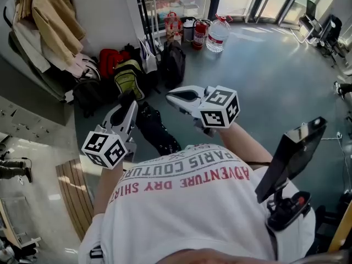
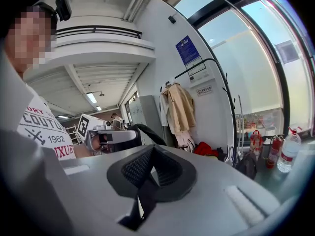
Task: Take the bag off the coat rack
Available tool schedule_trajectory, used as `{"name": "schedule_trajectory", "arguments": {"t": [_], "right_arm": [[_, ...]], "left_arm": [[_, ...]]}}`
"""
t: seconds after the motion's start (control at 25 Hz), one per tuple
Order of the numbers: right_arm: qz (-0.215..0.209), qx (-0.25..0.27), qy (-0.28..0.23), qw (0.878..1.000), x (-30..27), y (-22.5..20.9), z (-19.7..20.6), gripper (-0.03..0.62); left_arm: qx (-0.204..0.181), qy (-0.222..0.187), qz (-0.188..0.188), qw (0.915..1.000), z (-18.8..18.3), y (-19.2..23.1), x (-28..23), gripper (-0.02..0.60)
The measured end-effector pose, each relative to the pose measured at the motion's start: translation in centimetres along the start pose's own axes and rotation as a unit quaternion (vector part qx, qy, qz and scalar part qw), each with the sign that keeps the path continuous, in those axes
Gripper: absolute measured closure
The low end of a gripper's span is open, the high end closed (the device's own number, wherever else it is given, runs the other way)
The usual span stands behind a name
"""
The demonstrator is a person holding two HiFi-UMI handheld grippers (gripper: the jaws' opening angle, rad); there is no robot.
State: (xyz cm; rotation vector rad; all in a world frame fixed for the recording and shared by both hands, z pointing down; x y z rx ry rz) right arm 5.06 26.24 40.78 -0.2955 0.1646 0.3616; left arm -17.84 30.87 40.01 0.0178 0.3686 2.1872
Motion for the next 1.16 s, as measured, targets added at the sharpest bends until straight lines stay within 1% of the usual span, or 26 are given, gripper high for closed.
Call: {"name": "schedule_trajectory", "arguments": {"t": [0.48,0.72,0.92,1.16], "right_arm": [[0.012,0.007,0.003,1.0,-0.1,-0.1,0.5,0.594],[0.018,0.003,0.007,1.0,-0.5,-0.7,1.3,0.594],[0.019,-0.004,0.012,1.0,-1.6,-1.3,0.4,0.594],[0.017,-0.003,0.012,1.0,-1.4,-0.6,2.4,0.594]], "left_arm": [[-0.01,0.003,-0.003,0.9999,0.0,0.4,-0.3,0.574],[-0.002,0.012,0.001,0.9999,0.7,1.1,-0.7,0.574],[0.004,0.021,0.01,0.9997,-0.1,2.0,-1.2,0.574],[0.002,0.025,0.013,0.9996,2.0,1.6,-0.6,0.574]]}}
Point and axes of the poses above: the fingertips, and each gripper's own axes: x backward along the fingers, y to its left, z out of its underside, the point moved 9 cm from there along x, backward along the fingers, and after that the axes turned 2 degrees about x, right-handed, at the moved point
